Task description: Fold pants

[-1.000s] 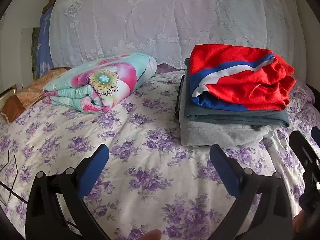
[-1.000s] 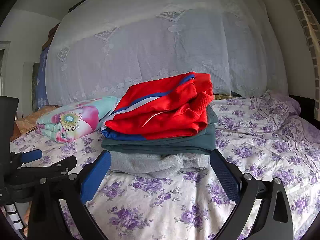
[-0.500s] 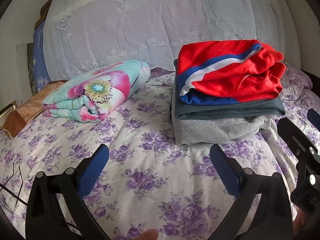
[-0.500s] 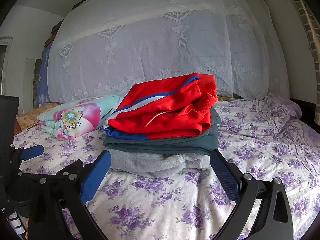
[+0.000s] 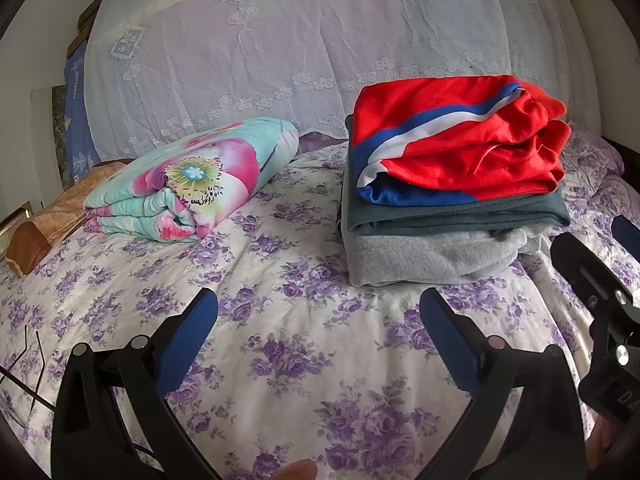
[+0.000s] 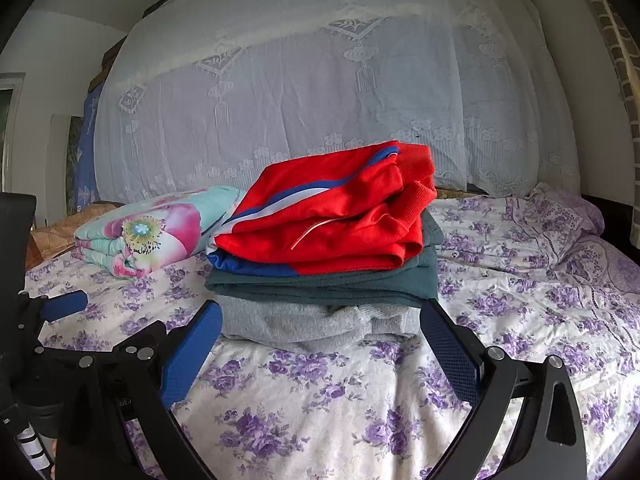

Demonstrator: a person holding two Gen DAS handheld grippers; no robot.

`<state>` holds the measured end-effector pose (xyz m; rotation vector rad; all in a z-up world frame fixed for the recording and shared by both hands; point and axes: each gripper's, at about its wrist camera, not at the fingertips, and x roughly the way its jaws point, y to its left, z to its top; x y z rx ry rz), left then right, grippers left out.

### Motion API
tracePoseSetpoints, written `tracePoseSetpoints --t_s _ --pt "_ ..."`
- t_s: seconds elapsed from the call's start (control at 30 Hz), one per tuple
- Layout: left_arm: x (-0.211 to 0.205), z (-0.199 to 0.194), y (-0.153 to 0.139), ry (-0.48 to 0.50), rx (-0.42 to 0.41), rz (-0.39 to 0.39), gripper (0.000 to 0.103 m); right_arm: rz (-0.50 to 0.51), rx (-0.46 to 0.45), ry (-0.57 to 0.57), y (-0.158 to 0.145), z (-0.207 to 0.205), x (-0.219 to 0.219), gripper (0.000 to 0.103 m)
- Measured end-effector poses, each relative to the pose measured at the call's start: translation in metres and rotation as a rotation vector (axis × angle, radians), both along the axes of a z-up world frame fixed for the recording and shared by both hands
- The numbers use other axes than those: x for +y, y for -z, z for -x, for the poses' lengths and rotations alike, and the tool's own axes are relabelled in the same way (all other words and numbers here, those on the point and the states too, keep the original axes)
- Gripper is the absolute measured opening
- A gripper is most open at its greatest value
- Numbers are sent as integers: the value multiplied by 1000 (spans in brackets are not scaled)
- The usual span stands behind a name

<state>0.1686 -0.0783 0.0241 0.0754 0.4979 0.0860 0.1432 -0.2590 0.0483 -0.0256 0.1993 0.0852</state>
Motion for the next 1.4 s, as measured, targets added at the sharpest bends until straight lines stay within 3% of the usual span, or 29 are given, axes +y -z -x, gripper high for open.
tracePoseSetpoints --t_s 1.4 --pt "-5 2 1 18 2 -12 98 0 9 -5 3 -2 -1 100"
